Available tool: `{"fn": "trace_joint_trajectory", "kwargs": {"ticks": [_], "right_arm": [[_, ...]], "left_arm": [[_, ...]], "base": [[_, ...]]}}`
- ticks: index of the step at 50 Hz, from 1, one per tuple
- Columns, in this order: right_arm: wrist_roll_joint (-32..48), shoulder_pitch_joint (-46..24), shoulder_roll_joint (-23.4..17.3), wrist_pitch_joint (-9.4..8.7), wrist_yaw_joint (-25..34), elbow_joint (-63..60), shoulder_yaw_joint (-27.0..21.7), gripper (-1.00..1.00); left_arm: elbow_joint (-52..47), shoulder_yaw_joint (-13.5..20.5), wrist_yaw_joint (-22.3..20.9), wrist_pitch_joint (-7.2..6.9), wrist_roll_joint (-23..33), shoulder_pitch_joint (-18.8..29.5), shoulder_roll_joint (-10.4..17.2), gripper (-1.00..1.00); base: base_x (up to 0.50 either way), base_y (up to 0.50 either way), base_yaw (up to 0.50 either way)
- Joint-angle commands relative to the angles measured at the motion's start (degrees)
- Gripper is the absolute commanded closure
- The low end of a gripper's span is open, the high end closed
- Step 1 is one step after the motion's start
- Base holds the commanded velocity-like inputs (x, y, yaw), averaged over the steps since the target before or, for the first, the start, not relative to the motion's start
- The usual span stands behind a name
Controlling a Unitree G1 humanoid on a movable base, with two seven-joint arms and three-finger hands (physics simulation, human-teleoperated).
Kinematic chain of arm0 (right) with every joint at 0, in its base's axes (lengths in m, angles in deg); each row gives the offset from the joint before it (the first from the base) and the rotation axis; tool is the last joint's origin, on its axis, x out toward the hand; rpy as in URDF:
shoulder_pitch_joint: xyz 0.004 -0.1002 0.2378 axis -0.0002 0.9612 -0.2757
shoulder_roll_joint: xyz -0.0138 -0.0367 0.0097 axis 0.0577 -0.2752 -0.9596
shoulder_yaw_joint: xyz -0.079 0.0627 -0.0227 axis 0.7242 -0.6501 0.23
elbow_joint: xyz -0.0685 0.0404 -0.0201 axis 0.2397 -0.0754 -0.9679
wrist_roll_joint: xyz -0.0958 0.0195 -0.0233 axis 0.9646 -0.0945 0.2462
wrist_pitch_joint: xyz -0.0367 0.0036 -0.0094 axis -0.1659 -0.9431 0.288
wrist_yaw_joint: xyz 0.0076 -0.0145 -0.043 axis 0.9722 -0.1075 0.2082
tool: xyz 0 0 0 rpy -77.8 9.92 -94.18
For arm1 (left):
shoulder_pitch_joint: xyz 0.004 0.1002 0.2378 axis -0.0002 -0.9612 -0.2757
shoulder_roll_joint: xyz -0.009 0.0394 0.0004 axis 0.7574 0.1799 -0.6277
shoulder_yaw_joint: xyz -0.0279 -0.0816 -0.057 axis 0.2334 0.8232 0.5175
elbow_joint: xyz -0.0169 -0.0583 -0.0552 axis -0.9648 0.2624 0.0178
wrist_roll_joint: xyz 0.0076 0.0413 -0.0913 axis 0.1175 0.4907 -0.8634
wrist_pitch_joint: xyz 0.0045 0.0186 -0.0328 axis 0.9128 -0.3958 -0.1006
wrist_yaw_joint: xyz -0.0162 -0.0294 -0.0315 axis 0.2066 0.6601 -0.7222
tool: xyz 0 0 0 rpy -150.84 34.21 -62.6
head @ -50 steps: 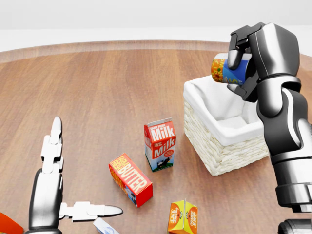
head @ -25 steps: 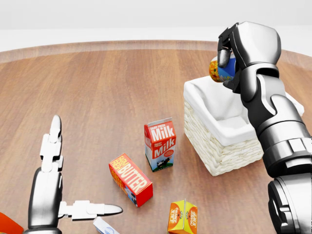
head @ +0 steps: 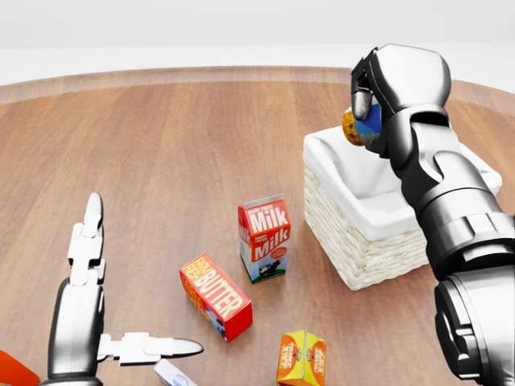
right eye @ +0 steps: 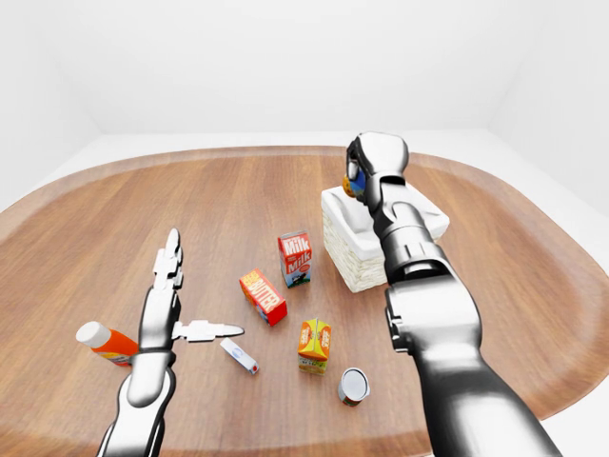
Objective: Pick up the alphabet soup and the tomato sauce, and put them in the basket.
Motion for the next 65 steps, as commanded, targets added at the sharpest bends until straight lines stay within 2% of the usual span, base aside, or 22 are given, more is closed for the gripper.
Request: {"fn": "trace_joint_trajectory", "kwargs": {"ticks": [1,17,65], "right_arm": [[2.04,-0.37,0.38,0.0,-0.12,2.87,-0.4,1.0],[3.17,1.8,-0.86,0.0,0.76,3.46,-1.46,1.0],[3.75,6.59,-0.78,0.0,0.27,4.08,-2.06,1.0]], "left_arm": [[-0.46,0.25,-0.06,0.0,-0.79,-0.33,-0.02,-1.0],[-0.53,0.42,-0.18,0.0,-0.95,-0.06,-0.08,-1.0],[-0.23,0.19,0.06,0.0,-0.7,-0.28,-0.04,-1.0]], "base": [[0.0,0.0,0.0],[0.0,0.0,0.0],[0.0,0.0,0.0]]}}
